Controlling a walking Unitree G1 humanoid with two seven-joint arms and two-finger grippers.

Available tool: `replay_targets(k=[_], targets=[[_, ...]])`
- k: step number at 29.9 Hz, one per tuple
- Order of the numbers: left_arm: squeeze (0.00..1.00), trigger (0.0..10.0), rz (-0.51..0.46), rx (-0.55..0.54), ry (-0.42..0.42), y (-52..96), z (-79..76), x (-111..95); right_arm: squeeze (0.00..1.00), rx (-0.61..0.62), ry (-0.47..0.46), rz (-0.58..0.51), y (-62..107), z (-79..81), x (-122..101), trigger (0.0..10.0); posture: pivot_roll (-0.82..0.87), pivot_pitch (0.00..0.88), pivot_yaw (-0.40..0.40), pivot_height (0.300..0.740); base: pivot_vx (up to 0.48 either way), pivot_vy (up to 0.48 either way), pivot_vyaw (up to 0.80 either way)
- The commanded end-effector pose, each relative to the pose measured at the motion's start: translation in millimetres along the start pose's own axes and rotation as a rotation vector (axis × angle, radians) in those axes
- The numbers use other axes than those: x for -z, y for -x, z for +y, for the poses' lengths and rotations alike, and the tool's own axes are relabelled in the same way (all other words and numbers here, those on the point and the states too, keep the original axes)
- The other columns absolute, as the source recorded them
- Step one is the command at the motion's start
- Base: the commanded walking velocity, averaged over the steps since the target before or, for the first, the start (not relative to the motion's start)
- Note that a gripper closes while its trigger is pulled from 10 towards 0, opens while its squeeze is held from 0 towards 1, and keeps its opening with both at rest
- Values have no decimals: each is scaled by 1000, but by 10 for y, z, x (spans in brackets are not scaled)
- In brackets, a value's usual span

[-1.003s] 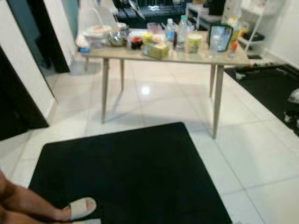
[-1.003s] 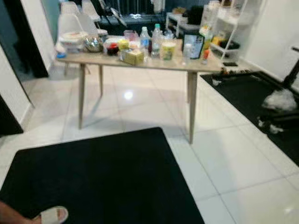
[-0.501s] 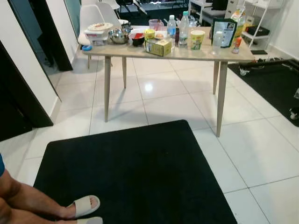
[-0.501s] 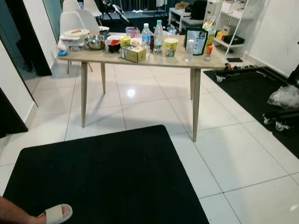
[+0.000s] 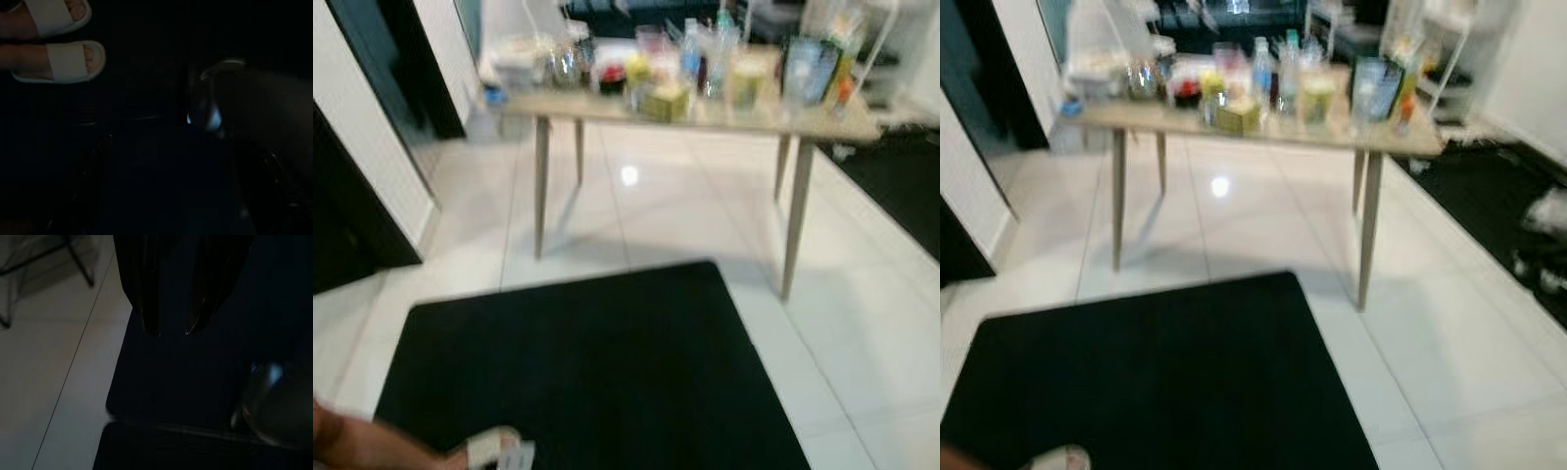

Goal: Restocking fridge

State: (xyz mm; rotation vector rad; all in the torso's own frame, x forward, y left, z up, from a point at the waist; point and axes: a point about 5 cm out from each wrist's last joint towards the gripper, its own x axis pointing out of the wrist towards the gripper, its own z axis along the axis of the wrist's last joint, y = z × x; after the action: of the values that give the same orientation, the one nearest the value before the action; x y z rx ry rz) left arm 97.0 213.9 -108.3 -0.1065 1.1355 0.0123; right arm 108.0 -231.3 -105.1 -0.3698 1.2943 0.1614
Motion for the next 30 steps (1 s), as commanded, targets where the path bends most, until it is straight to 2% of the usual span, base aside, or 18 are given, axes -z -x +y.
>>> replay_targets(k=[1,30], targets=[[0,10000,12,14,-5,-9,-33,6,0,5,-6,24,7,0,105,10000,-26,0,-9,740,398,0,0],[0,10000,15,17,-13,-8,-30,7,0,9,-6,25,6,14,112,10000,-26,0,-6,740,399,0,0]])
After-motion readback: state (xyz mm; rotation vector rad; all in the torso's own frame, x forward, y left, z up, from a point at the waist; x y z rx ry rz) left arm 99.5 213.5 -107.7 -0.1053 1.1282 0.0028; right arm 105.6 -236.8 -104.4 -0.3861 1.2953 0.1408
